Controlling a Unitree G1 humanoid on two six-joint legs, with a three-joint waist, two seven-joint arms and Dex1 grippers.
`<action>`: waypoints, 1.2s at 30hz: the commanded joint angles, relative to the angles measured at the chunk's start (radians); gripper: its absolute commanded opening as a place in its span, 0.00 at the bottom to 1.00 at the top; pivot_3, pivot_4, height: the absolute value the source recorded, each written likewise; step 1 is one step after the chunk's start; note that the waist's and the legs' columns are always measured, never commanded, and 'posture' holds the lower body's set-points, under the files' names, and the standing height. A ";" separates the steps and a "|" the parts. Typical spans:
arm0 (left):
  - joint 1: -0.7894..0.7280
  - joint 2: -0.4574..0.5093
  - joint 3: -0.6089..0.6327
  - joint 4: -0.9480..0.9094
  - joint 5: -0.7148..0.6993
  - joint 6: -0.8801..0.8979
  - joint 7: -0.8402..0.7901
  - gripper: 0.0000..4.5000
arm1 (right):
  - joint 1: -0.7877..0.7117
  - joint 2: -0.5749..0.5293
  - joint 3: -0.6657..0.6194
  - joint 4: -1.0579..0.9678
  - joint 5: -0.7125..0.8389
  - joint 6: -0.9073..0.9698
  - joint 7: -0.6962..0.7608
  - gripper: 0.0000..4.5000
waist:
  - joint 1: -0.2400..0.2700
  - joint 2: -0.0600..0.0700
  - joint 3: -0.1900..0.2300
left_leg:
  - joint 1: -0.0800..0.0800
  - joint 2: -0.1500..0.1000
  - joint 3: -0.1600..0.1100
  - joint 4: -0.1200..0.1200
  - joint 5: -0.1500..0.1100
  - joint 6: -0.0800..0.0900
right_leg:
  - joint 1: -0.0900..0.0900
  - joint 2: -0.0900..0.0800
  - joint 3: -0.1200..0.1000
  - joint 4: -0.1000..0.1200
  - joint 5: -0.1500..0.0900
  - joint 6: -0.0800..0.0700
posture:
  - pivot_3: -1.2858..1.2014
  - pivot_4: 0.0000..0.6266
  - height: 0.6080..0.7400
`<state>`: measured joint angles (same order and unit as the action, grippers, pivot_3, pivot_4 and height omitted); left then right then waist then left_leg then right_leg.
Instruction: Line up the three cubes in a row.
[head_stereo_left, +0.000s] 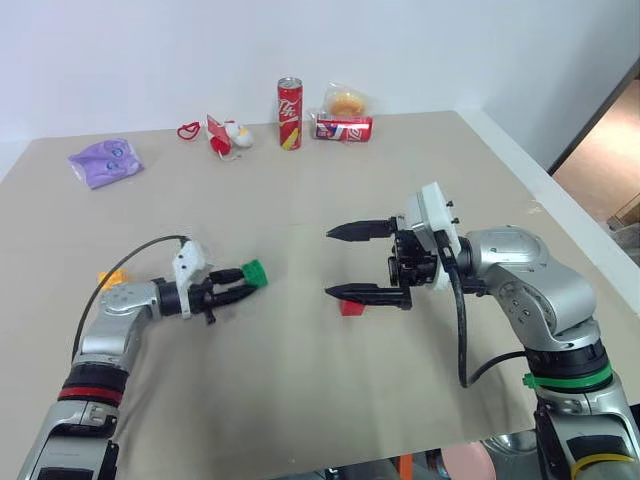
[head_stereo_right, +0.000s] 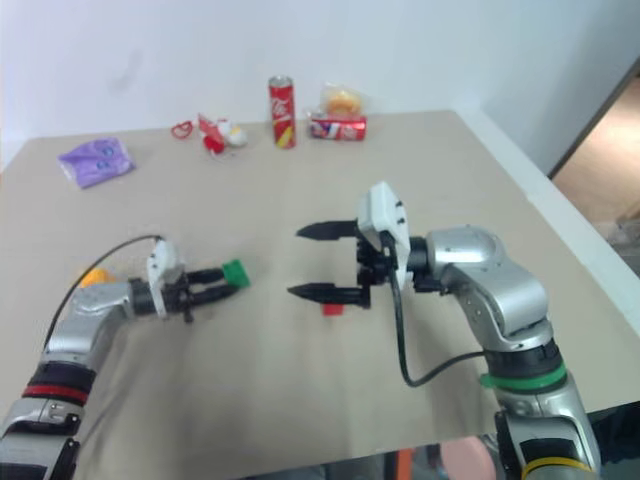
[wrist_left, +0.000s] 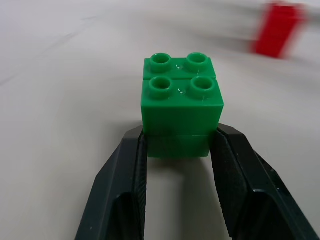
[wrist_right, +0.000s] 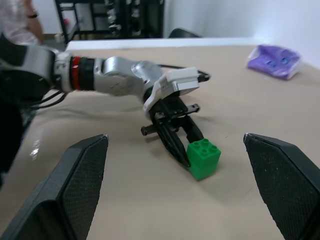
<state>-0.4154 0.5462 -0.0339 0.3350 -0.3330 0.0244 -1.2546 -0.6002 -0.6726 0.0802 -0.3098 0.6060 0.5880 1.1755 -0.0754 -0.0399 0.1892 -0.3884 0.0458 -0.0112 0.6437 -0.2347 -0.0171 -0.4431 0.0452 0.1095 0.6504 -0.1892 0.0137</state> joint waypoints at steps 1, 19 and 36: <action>-0.033 0.013 -0.025 -0.024 -0.008 -0.049 -0.098 0.28 | 0.012 -0.068 -0.012 -0.024 0.025 0.005 0.081 1.00 | 0.000 0.000 0.000 | 0.000 0.000 0.000 0.000 0.000 0.000 | 0.000 0.000 0.000 0.000 0.000 0.000 | 0.52 0.24 1.00; -0.226 -0.074 -0.150 0.215 0.118 -0.187 -0.197 0.28 | 0.147 -0.223 -0.173 0.132 0.016 -0.041 0.121 1.00 | -0.004 0.000 0.000 | 0.001 0.000 0.001 0.002 0.000 0.000 | 0.000 0.001 0.001 0.000 0.001 0.001 | 0.52 0.24 1.00; -0.101 -0.078 -0.144 -0.001 0.078 -0.017 -0.127 0.28 | 0.163 -0.184 -0.148 0.099 0.017 -0.056 0.069 1.00 | -0.003 0.000 0.000 | -0.001 -0.001 0.001 0.006 0.000 0.001 | 0.001 0.000 0.002 0.000 0.002 0.004 | 0.52 0.24 1.00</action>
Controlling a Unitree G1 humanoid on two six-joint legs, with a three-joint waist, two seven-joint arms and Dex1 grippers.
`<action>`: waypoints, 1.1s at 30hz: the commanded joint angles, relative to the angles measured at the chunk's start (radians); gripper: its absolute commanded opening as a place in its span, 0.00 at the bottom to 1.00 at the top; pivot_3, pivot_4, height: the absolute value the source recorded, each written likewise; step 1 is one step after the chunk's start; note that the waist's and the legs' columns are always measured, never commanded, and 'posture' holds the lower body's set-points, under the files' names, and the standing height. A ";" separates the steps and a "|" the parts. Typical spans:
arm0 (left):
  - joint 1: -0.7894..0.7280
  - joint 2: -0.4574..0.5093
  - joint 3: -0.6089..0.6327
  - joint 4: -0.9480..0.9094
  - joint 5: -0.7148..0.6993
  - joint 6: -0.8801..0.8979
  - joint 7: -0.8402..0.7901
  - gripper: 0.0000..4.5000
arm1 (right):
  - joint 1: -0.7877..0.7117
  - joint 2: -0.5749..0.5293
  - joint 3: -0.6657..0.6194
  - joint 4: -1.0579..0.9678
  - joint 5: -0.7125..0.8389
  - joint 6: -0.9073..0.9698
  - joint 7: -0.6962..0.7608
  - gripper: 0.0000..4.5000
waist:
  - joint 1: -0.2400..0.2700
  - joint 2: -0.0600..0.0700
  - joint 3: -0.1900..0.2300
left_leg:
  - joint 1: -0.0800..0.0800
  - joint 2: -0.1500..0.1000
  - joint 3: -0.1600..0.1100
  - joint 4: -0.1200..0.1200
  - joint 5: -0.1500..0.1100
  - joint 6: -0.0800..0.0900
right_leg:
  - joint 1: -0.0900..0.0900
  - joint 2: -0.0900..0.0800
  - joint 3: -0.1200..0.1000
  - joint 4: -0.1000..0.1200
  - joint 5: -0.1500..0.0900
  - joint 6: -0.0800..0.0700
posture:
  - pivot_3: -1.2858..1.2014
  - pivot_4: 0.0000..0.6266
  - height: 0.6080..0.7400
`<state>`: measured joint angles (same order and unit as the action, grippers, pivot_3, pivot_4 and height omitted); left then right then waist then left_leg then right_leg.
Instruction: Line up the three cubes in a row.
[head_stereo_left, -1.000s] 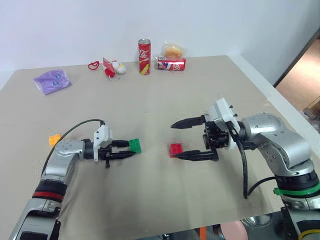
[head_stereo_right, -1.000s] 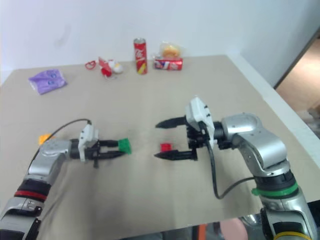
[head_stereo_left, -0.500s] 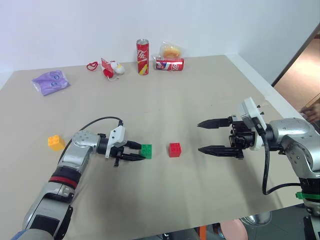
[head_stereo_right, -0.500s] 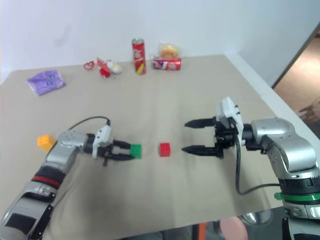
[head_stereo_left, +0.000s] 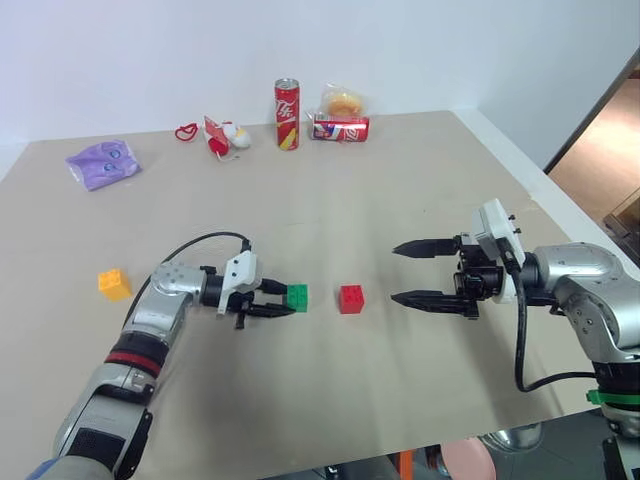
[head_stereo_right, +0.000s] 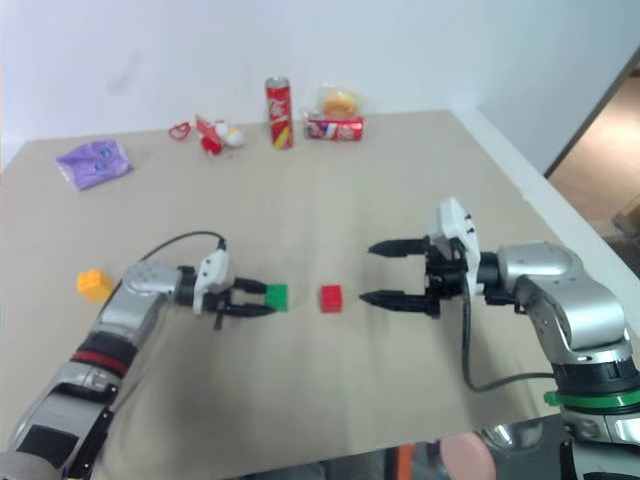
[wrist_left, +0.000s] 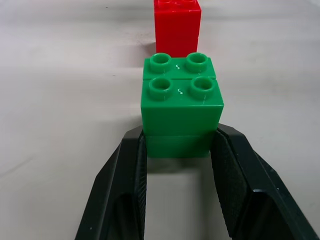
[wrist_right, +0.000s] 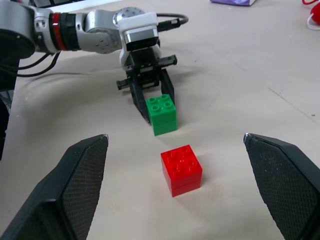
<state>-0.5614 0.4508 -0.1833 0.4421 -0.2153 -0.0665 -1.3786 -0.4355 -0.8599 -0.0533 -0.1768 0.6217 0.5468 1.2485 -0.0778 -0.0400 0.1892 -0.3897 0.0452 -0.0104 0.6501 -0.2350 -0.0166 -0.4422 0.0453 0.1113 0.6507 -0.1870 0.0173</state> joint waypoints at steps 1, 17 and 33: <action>0.062 0.025 0.006 -0.135 -0.045 0.093 -0.003 0.28 | -0.003 0.005 -0.011 -0.034 0.001 -0.016 -0.004 1.00 | -0.002 0.000 0.000 | 0.000 0.000 0.000 0.000 0.000 0.000 | 0.000 0.000 0.000 0.000 0.000 0.000 | 0.52 0.24 1.00; 0.012 0.007 0.029 0.011 -0.005 -0.018 0.073 0.28 | -0.043 0.026 0.007 -0.011 -0.006 -0.021 -0.001 1.00 | 0.000 0.000 0.000 | 0.001 0.000 0.000 0.004 0.000 0.001 | 0.001 0.000 0.000 0.000 0.000 -0.002 | 0.52 0.24 1.00; 0.017 0.004 -0.008 0.030 0.027 -0.065 0.053 0.28 | -0.051 0.034 0.004 -0.012 -0.002 -0.017 -0.011 1.00 | 0.000 0.000 0.000 | 0.001 0.000 0.001 0.005 0.001 0.002 | 0.001 0.000 0.001 0.000 0.002 -0.001 | 0.52 0.24 1.00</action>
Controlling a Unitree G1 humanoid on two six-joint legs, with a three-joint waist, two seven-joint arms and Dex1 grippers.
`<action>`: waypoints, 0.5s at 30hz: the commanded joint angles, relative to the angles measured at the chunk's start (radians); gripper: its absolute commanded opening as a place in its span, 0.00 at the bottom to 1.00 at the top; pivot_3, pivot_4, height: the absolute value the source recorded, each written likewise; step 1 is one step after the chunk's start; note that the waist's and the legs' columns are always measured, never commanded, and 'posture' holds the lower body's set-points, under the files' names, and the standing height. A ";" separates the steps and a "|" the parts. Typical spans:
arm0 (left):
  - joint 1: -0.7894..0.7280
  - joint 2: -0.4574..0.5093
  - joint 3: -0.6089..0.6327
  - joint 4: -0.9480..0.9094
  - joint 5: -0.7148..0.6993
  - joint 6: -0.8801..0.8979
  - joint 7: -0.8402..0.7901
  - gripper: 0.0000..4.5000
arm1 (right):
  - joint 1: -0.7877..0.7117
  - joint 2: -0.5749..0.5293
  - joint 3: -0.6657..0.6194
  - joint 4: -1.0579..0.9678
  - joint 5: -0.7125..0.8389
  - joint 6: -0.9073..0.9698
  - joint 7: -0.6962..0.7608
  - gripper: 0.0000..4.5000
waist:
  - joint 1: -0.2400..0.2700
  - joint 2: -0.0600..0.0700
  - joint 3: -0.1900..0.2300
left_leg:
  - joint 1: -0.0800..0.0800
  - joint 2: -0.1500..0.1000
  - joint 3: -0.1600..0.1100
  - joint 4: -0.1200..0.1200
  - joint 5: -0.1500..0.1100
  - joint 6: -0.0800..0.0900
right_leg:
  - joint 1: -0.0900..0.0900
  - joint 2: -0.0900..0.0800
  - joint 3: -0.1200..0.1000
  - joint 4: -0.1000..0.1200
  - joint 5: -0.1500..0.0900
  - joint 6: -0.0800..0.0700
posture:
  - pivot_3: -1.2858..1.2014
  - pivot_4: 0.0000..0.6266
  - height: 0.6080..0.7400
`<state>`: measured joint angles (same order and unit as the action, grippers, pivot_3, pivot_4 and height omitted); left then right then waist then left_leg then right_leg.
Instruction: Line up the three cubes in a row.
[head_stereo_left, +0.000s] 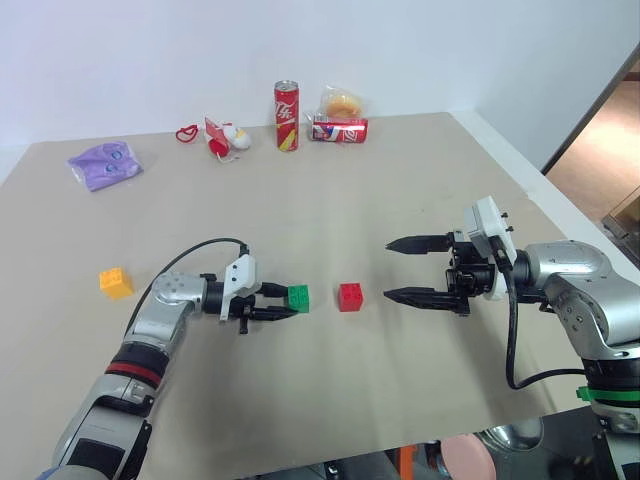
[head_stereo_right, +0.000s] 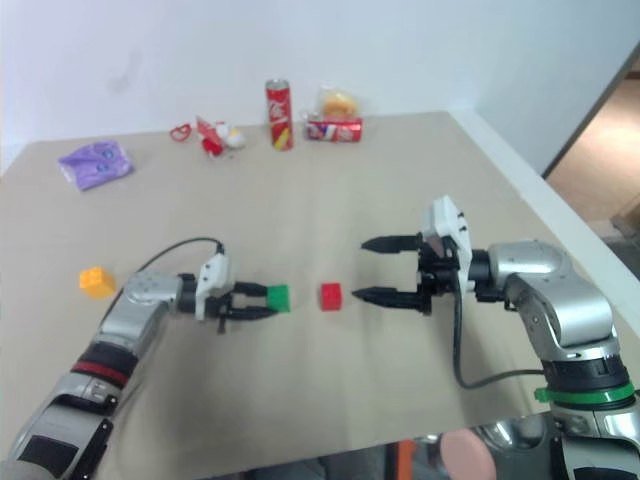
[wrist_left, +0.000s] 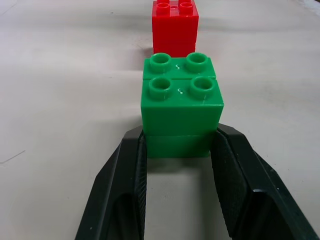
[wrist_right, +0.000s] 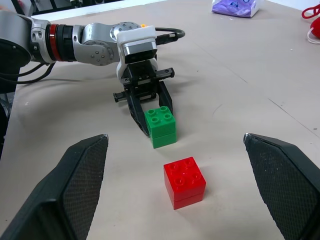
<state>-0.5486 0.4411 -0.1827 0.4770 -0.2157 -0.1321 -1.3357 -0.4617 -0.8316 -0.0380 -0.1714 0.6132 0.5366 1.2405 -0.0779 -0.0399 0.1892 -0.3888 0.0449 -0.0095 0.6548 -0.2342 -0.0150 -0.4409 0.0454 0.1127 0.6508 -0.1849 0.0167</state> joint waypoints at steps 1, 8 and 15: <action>0.005 0.015 -0.010 -0.009 0.027 0.005 0.007 0.28 | -0.026 0.007 -0.010 -0.016 0.006 -0.006 -0.003 1.00 | 0.000 0.000 0.000 | 0.000 0.000 0.000 0.000 0.000 0.000 | 0.000 0.000 0.000 0.000 0.000 0.000 | 0.52 0.24 1.00; 0.013 0.017 -0.010 -0.038 0.026 0.033 0.008 0.28 | -0.036 0.021 -0.006 -0.007 -0.003 -0.012 -0.007 1.00 | 0.000 0.000 0.000 | 0.000 0.000 0.000 0.000 0.000 0.000 | 0.000 0.000 0.000 0.000 0.000 0.000 | 0.52 0.24 1.00; 0.039 0.022 -0.002 -0.091 -0.001 0.104 0.000 0.75 | -0.044 0.035 -0.006 0.001 -0.016 -0.018 -0.011 1.00 | 0.000 0.000 0.000 | 0.000 0.000 0.000 0.000 0.000 0.000 | 0.000 0.000 0.000 0.000 0.000 -0.001 | 0.52 0.24 1.00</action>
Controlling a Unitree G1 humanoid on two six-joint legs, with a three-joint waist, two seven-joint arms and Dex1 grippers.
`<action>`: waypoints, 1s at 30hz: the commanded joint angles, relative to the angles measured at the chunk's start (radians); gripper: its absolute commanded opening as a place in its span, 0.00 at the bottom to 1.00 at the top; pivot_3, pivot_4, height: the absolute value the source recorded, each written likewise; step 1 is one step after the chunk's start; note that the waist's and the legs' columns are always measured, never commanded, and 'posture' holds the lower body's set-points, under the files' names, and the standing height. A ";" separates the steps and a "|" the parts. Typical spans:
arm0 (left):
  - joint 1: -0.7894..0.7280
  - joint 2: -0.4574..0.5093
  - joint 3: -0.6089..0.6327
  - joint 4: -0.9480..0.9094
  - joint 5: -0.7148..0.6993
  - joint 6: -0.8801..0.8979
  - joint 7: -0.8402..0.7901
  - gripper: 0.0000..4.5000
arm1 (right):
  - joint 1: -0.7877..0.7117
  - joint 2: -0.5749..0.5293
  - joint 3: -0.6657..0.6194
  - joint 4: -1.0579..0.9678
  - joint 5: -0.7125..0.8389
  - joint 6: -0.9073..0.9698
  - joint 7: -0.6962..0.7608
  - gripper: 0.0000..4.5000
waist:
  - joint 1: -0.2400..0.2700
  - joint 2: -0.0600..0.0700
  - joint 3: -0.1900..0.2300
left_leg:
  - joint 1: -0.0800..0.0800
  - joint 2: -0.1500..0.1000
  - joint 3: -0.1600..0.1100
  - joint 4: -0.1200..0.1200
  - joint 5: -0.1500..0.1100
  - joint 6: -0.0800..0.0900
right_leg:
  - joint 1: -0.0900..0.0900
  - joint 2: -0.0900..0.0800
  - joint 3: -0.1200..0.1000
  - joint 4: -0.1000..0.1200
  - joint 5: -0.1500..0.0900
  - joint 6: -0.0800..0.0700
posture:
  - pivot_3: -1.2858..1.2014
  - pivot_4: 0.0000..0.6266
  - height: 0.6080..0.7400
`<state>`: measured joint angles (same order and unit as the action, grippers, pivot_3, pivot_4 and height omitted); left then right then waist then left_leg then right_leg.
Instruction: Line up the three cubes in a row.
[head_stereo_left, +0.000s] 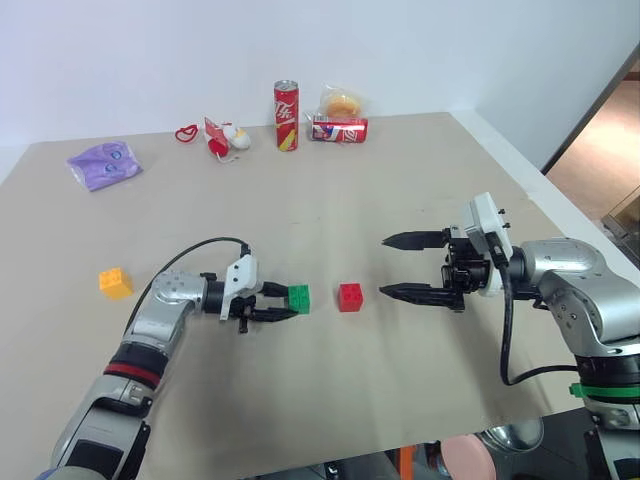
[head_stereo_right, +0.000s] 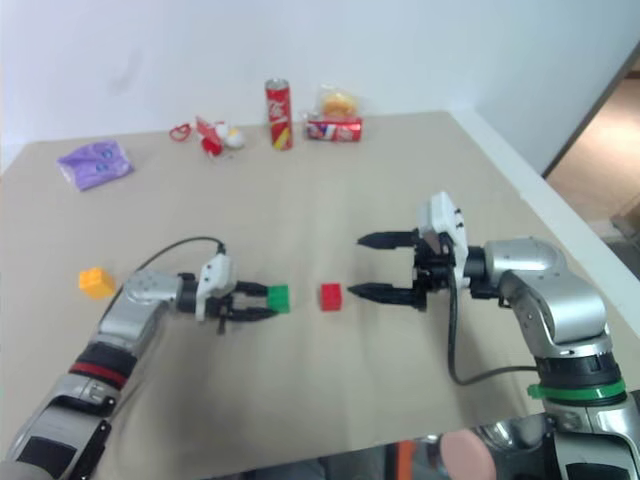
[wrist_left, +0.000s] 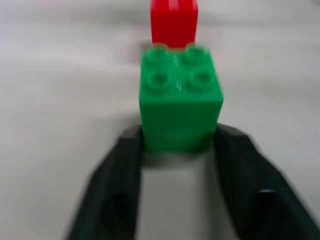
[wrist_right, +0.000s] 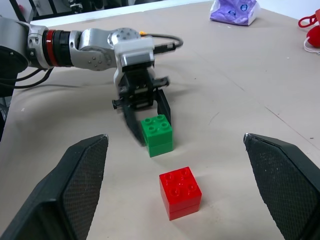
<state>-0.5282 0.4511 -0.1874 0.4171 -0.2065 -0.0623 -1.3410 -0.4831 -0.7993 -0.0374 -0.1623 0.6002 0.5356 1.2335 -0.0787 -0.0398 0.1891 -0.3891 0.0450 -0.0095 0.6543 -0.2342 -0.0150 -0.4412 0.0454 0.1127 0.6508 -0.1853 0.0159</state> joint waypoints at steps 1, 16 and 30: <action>0.024 0.014 0.005 -0.041 -0.013 0.043 0.005 0.82 | -0.025 0.005 -0.006 -0.006 -0.004 -0.017 -0.003 1.00 | 0.000 0.000 0.000 | 0.000 0.000 0.000 0.000 0.000 0.000 | 0.000 0.000 0.000 0.000 0.000 0.000 | 0.52 0.24 1.00; 0.021 0.152 0.081 0.025 -0.001 -0.008 0.033 0.99 | -0.089 0.011 0.004 0.023 0.002 -0.008 0.029 1.00 | -0.025 0.000 0.000 | 0.002 0.002 0.000 -0.001 0.001 0.001 | 0.000 0.002 0.000 0.000 0.001 0.001 | 0.52 0.24 1.00; 0.169 0.218 0.426 -0.489 -0.516 0.539 0.232 0.99 | -0.194 0.025 0.024 0.082 -0.003 -0.013 0.065 1.00 | -0.018 0.001 0.000 | -0.005 0.002 0.000 -0.003 -0.002 -0.001 | -0.005 0.000 -0.002 0.000 -0.002 0.002 | 0.52 0.24 1.00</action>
<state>-0.3663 0.6854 0.1781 0.0112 -0.6315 0.4113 -1.1899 -0.6498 -0.7762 0.0032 -0.0792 0.5916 0.5331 1.2977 -0.0966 -0.0392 0.1896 -0.3938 0.0467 -0.0093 0.6515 -0.2365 -0.0155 -0.4462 0.0449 0.1112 0.6511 -0.1882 0.0181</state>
